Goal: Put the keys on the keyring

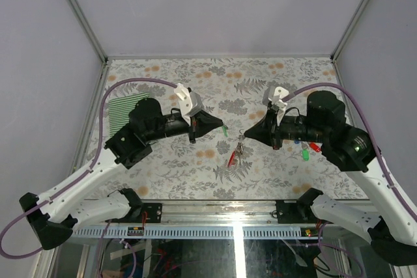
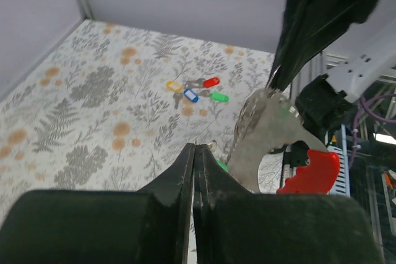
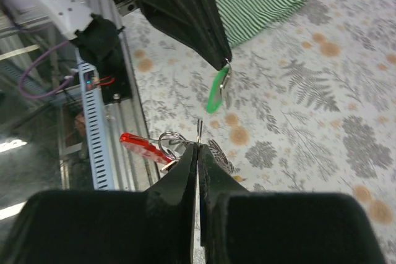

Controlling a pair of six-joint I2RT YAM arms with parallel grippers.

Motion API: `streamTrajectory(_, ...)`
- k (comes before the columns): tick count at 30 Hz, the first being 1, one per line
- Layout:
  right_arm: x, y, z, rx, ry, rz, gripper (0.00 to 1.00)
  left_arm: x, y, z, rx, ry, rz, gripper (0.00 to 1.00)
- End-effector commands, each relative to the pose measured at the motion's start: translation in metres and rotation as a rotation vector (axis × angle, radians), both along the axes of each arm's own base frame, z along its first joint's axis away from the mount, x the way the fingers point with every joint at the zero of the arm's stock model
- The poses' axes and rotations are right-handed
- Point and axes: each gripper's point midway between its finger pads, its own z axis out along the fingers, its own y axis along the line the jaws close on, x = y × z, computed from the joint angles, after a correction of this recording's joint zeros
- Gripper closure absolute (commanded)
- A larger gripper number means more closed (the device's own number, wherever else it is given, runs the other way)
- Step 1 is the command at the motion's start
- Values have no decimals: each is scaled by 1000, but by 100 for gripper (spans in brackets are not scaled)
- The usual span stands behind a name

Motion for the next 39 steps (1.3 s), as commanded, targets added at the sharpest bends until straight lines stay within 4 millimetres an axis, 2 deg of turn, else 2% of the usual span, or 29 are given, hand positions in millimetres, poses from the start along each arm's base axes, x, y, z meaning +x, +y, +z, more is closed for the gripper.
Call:
streamTrajectory(1,-25,20,52,154,-115,221,100,-26,-3,38,-66,-124,-148,100)
streamTrajectory(8,-47,30,65,223,-117,389,100,-45,0,65,-113,-190,-250,100)
streamTrajectory(17,-57,33,71,259,-90,464,100,-72,4,86,-151,-240,-382,100)
streamTrajectory(25,-59,38,77,296,-42,490,100,-81,7,93,-170,-256,-413,100)
streamTrajectory(39,-53,43,61,277,34,477,100,-83,9,103,-198,-270,-415,100)
